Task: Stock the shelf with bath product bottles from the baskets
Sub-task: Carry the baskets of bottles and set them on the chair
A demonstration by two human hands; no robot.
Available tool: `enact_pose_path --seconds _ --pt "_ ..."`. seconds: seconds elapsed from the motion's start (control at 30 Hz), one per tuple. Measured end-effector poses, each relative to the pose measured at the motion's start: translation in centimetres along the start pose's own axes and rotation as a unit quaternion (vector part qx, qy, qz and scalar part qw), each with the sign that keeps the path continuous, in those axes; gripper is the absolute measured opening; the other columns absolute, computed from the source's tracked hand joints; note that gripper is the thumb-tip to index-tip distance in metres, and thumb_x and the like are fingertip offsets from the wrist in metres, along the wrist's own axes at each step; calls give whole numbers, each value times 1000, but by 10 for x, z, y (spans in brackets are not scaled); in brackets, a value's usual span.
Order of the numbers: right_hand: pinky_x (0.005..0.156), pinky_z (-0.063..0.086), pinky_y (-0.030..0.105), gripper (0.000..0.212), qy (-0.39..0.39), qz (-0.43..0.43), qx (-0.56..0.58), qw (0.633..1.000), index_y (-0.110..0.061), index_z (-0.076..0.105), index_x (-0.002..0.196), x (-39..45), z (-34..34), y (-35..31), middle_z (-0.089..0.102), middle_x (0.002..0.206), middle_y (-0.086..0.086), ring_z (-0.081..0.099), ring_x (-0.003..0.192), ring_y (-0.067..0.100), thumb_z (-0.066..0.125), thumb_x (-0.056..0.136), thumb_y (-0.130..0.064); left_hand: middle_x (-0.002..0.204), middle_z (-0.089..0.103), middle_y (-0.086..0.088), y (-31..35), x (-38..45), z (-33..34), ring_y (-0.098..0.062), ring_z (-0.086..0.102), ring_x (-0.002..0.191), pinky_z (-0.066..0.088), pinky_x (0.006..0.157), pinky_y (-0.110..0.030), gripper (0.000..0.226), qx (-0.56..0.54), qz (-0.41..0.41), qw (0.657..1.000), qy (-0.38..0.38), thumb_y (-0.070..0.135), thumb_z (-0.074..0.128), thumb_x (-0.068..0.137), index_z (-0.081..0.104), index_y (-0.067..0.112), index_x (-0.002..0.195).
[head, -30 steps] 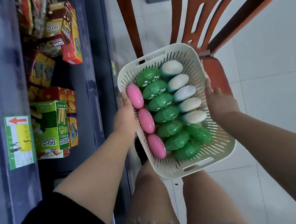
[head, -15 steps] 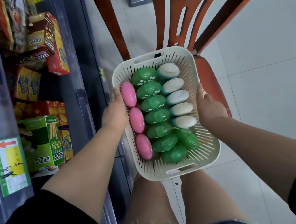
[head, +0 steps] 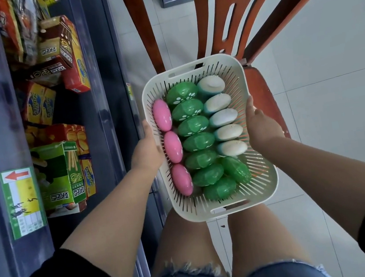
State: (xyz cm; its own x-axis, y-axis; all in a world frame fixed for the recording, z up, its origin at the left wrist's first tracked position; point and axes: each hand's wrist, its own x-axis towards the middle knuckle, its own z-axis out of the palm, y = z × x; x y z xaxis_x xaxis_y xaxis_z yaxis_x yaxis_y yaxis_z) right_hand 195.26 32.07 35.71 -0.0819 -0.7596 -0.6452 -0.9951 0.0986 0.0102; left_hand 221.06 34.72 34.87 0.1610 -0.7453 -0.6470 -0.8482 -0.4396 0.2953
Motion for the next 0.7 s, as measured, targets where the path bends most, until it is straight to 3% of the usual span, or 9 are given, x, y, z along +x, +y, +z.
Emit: enact_pose_path --seconds 0.3,0.43,0.5,0.57,0.63,0.7 --pt "65 42 37 91 0 -22 -9 1000 -10 -18 147 -4 4 -17 39 136 18 59 95 35 46 85 9 102 61 -16 -19 1 -10 -27 58 81 52 71 -43 74 18 -20 999 17 13 43 95 -6 20 150" --pt "71 44 40 88 -2 -24 -14 1000 -9 -16 147 -5 3 -15 31 143 15 56 105 33 45 86 8 108 59 -15 -15 0 -10 -29 59 85 53 73 -44 77 23 -25 999 26 14 44 94 -8 18 150" --pt "94 43 41 87 10 -39 -34 999 -7 -15 147 -10 -1 -18 10 156 12 38 131 31 47 87 3 134 47 -15 -10 -5 -12 -32 53 111 48 89 -45 79 17 -8 999 40 17 47 93 -8 12 150" --pt "116 21 40 86 28 -62 -71 995 -6 -15 147 -17 -7 -20 -7 158 9 7 146 22 47 87 -2 155 19 -13 0 -13 -17 -29 24 140 29 112 -41 80 40 17 998 51 19 49 94 -7 8 149" --pt "118 8 40 85 37 -78 -92 992 -6 -16 147 -26 -18 -22 -11 158 8 -5 146 19 45 88 -3 159 2 -9 12 -24 -24 -24 4 146 13 118 -36 74 86 43 994 58 18 45 96 -6 7 149" --pt "118 4 42 83 47 -95 -113 988 -6 -14 148 -40 -31 -22 -8 158 9 -5 146 20 43 88 -4 159 2 -7 20 -37 -33 -22 2 146 11 118 -35 68 110 71 989 68 17 40 97 -2 8 150"
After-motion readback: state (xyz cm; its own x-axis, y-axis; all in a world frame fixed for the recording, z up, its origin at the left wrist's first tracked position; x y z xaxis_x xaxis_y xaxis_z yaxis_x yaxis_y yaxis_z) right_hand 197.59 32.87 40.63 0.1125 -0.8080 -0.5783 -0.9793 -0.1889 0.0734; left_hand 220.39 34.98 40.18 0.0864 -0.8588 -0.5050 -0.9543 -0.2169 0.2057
